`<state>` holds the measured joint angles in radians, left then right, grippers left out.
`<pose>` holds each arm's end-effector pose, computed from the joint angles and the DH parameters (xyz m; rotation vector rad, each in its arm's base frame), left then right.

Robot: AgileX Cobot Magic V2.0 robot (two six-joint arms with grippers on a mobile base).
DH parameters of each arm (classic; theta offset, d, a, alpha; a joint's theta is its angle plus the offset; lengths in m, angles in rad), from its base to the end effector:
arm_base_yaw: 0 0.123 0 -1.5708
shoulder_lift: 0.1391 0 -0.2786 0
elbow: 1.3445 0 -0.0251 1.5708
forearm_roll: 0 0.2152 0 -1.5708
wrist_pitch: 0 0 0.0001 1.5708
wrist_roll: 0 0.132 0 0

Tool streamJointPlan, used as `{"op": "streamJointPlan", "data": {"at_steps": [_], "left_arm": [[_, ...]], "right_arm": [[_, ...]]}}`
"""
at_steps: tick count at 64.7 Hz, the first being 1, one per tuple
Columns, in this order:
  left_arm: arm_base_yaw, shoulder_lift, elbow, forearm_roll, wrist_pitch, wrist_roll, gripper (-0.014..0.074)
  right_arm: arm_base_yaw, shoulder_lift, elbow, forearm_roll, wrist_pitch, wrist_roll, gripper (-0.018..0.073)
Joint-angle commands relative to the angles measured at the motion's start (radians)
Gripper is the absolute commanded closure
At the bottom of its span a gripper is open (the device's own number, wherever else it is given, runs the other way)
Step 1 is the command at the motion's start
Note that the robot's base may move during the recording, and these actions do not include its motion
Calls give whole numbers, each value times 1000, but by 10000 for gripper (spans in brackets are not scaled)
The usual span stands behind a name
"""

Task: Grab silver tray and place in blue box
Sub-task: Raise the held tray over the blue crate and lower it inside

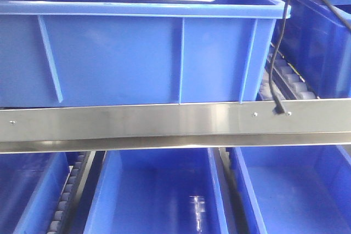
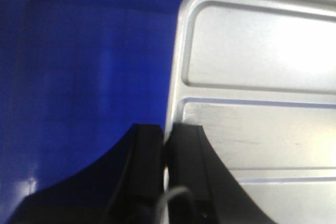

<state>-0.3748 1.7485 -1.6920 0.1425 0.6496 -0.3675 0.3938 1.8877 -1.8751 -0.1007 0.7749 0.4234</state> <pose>0.3843 -0.1390 0.3436 0.0838 2.1927 -0.2619 0.4064 0.1588 0.3295 -0.0110 2.2859 0.3132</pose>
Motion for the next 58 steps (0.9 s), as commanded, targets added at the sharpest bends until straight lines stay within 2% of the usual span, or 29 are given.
{"op": "streamJointPlan", "data": {"at_steps": [1,39,58], "left_arm": [[3,-49,-44,1,-101,0,612],[3,-36,-44,-20,-85,0,611],[3,-33,-44,12,-85,0,611]], "right_arm": [[-7,-55,-44,-7,-102,-14,501],[-7,-47,-44,-7,-122,-13,501],[-7,-47,-44,-7,-122,-13,500]]}}
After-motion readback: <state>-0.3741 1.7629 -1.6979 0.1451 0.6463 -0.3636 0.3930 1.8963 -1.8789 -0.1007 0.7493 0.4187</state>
